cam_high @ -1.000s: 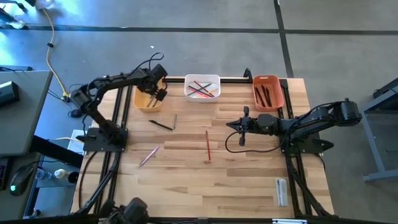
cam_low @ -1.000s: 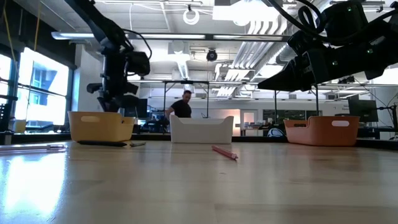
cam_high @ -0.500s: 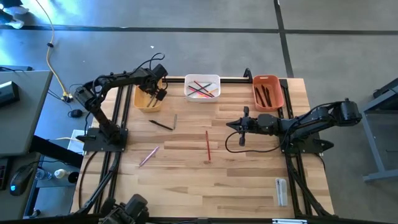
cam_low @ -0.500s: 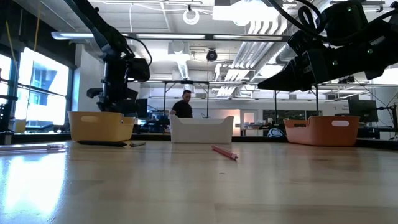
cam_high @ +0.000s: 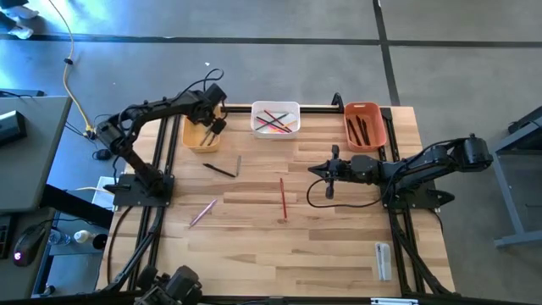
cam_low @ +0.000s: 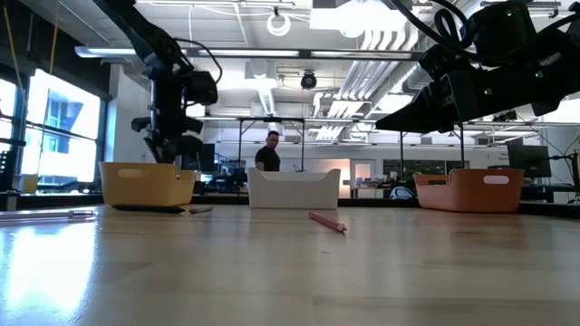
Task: Sort crayons/erasers/pens/pencils in bins
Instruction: Put the purple pen into the orange bin
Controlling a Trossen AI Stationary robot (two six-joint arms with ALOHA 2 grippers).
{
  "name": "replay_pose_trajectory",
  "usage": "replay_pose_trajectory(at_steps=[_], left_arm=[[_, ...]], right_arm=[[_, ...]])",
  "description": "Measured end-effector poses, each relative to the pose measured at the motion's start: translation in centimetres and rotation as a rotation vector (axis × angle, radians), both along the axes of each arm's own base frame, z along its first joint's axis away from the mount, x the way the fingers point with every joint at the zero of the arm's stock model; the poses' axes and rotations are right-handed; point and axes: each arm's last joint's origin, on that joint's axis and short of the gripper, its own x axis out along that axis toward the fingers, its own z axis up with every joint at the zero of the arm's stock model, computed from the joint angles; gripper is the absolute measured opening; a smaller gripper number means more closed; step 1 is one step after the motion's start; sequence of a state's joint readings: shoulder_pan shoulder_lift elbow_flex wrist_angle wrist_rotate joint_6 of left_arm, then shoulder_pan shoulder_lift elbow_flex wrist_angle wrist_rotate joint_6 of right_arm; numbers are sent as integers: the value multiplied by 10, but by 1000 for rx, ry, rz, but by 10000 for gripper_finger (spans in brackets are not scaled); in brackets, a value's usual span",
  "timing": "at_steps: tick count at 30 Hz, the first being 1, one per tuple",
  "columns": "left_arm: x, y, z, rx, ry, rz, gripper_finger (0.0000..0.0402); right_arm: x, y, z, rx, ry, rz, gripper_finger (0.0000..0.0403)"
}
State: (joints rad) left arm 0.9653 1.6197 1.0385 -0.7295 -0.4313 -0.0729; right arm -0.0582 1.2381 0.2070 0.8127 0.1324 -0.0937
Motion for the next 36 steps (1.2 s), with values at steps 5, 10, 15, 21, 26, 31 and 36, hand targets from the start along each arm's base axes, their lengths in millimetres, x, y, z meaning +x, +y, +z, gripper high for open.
replay_pose_trajectory(at_steps=[5, 10, 15, 21, 26, 31, 36], left_arm=[[5, -17, 31, 78, -40, -92, 39], [20, -52, 64, 173, -114, -232, 14], [42, -103, 88, 216, -206, -455, 1], [66, -174, 96, 163, -290, -701, 1], [70, -232, 91, 58, -315, -791, 1], [66, -284, 84, -5, -355, -785, 1], [62, -327, 71, -32, -340, -808, 1]], right_arm=[[0, 0, 0, 7, -1, -1, 0], [0, 0, 0, 7, -1, -2, 0], [0, 0, -1, 8, 7, -2, 0], [0, 0, -2, 9, 19, -1, 0], [-1, 0, -5, 19, 53, -3, 0], [-2, 0, -6, 19, 60, -1, 0], [-2, 1, -7, 33, 64, 15, 0]])
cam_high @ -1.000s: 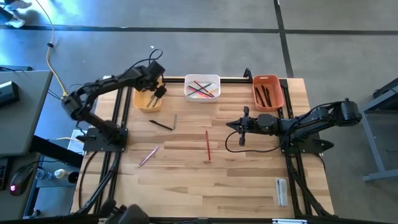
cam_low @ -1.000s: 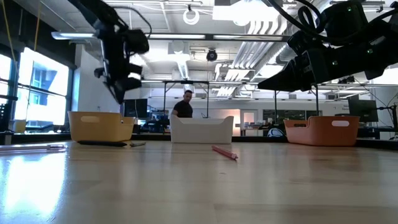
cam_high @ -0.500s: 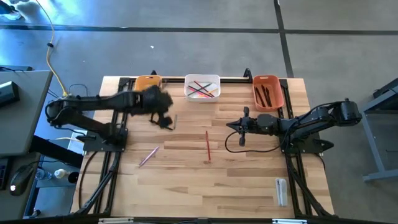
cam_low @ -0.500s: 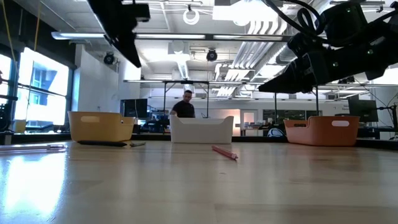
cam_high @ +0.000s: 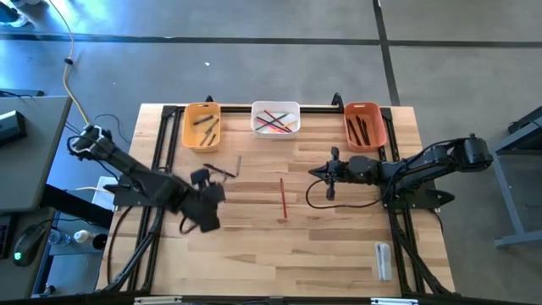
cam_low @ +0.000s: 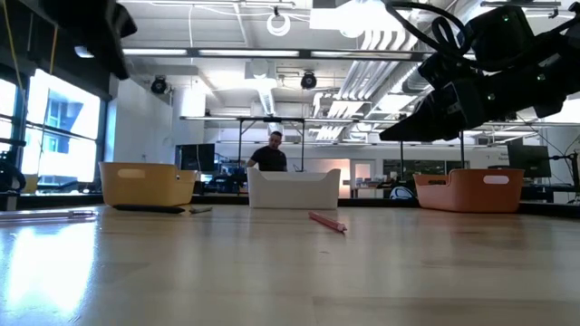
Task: Sort crayons/erasers/pens/pencils in bins
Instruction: Put the purple pen into the orange bin
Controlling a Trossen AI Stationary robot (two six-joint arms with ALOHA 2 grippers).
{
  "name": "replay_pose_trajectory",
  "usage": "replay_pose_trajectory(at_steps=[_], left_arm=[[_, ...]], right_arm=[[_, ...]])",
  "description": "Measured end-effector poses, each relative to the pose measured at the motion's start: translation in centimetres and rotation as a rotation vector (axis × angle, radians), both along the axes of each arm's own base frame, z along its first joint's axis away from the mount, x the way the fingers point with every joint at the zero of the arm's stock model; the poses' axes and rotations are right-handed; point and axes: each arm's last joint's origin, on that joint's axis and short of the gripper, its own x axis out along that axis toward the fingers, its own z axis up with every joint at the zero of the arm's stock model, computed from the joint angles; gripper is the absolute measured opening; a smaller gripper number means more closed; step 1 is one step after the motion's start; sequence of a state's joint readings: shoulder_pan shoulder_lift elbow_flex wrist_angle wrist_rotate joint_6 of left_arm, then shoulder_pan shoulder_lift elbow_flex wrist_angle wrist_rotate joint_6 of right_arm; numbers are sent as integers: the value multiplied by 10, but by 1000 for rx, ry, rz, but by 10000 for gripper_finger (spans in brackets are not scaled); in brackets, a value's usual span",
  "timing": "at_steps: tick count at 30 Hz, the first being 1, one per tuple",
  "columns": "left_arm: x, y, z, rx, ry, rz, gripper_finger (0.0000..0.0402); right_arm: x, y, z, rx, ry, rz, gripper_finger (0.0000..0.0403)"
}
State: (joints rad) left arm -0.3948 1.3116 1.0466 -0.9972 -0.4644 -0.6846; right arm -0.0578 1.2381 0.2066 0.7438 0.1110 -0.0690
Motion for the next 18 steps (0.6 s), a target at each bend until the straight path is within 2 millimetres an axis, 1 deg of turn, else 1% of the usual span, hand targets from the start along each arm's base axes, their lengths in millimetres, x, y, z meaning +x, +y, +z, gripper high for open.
replay_pose_trajectory(at_steps=[2, 4, 8, 10, 12, 15, 18], left_arm=[[-3, -11, -7, 15, 39, -7, 1], [0, -19, -14, 30, 57, -23, 1], [8, -28, -32, 71, 137, -72, 0], [10, -29, -42, 68, 172, -70, 0], [11, -28, -55, 6, 184, -40, 0], [3, -24, -76, -86, 231, 17, 0], [-7, -19, -91, -131, 255, 138, 0]], right_arm=[[0, 0, 0, 9, -2, -1, 0], [0, 0, -1, 13, 4, -1, 0], [0, 1, 0, 24, -1, 3, 0], [0, 1, 0, 31, -3, 7, 0], [0, 3, -1, 31, 2, 17, 0], [0, 7, -1, 27, 3, 39, 0], [0, 11, 0, 23, 0, 60, 0]])
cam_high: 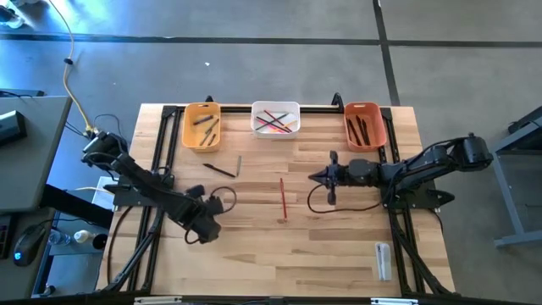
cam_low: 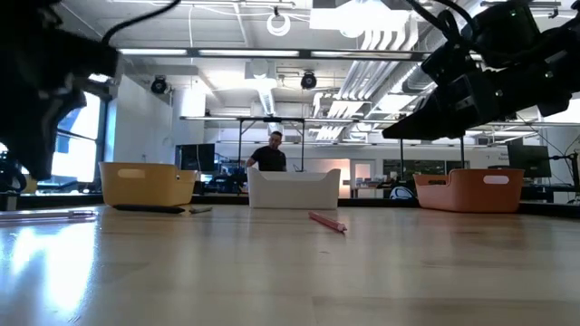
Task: Sort crayons/erasers/pens/pencils in bins
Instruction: Put the purple pen into the orange bin
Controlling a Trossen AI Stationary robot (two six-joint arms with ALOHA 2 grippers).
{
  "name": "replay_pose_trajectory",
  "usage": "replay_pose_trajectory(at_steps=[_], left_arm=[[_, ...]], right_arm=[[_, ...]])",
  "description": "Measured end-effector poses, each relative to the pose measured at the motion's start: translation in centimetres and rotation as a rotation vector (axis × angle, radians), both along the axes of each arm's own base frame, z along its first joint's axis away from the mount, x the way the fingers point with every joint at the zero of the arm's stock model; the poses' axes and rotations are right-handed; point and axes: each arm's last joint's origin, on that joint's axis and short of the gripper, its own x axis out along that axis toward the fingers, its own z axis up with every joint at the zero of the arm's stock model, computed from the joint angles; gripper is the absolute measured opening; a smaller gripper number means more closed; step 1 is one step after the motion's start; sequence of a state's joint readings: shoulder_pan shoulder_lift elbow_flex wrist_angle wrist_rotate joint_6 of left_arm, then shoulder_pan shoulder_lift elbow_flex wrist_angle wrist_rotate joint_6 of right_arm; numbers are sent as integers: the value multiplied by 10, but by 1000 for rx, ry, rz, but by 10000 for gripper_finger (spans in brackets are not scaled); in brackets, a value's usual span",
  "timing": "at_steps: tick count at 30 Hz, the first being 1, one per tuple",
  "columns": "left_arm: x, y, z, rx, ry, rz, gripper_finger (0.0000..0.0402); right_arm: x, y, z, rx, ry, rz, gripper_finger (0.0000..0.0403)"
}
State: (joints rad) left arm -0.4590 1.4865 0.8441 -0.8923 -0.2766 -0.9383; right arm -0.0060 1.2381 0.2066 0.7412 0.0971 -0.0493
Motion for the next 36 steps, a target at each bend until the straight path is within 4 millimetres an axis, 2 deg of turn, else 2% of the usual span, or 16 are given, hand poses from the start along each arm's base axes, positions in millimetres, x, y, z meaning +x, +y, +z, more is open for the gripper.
replay_pose_trajectory(at_steps=[4, 10, 18, 22, 27, 36], left_arm=[[-11, 6, -16, -51, 50, 135, 1], [-20, 11, -33, -91, 61, 201, 22], [-17, 11, -34, -81, 20, 179, 88], [-16, 13, -39, -93, -2, 156, 100], [-22, 18, -49, -128, -14, 157, 89], [-22, 18, -45, -156, -41, 69, 28]], right_arm=[[0, 3, 0, -2, -5, 16, 0], [0, 4, 1, -5, -6, 13, 0], [0, 4, 1, -6, -8, 10, 0], [0, 4, 1, -6, -7, 10, 0], [0, 4, 0, -3, -4, 9, 0], [0, 4, 1, -3, -6, 9, 0]])
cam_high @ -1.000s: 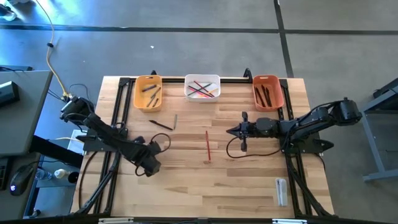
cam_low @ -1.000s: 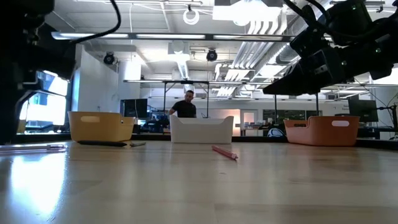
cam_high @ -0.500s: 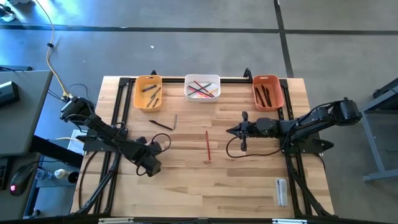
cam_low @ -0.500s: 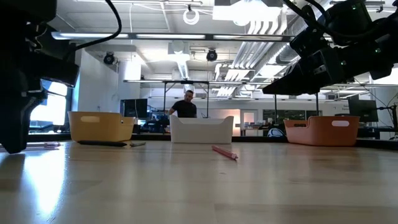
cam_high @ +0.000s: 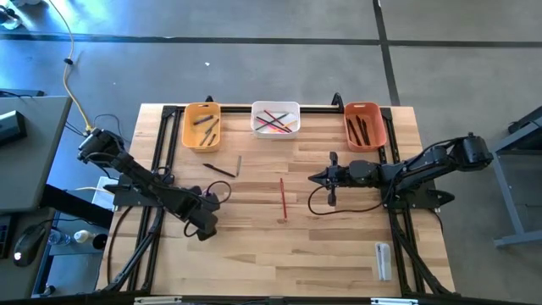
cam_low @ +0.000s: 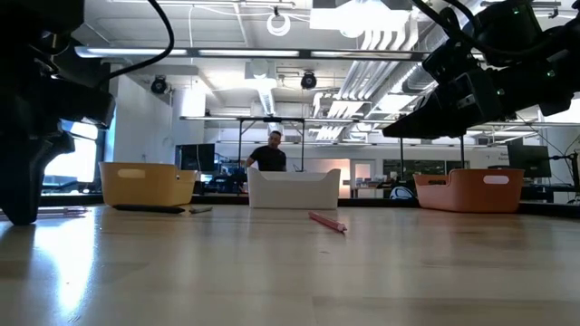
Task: Sort crayons/erasers/pens/pencils in bins
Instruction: Put the purple pen into the orange bin
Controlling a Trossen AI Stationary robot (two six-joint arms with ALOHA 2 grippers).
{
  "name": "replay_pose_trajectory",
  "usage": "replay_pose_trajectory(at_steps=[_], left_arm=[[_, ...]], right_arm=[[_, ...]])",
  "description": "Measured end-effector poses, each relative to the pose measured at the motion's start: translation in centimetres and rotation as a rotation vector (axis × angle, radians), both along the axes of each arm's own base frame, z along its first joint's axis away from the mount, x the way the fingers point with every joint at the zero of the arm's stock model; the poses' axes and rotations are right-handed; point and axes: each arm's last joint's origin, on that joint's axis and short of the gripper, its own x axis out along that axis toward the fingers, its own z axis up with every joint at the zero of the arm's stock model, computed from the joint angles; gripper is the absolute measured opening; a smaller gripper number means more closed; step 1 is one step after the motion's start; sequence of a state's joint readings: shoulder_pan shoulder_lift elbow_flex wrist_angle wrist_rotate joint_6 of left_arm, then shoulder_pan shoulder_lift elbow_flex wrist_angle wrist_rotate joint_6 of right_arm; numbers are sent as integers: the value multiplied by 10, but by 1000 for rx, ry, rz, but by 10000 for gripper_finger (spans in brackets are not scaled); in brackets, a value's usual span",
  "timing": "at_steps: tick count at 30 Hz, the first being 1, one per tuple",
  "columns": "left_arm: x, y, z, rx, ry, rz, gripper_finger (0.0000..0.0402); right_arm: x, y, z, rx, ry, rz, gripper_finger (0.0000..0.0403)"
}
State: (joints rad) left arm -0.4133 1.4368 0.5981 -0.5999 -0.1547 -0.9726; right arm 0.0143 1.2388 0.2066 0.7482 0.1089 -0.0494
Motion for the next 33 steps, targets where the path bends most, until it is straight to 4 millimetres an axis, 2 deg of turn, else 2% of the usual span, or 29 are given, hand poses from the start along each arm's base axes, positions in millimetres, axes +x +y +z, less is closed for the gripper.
replay_pose_trajectory(at_steps=[4, 21, 33], left_arm=[[0, 0, 2, -20, -11, -5, 3], [11, -4, 12, -31, -182, -85, 0], [33, -9, 24, -17, -435, -151, 0]], right_arm=[[0, 0, 0, 14, 2, -4, 0], [0, 0, -1, 24, 4, -7, 0], [0, 0, -1, 26, 4, -8, 0]])
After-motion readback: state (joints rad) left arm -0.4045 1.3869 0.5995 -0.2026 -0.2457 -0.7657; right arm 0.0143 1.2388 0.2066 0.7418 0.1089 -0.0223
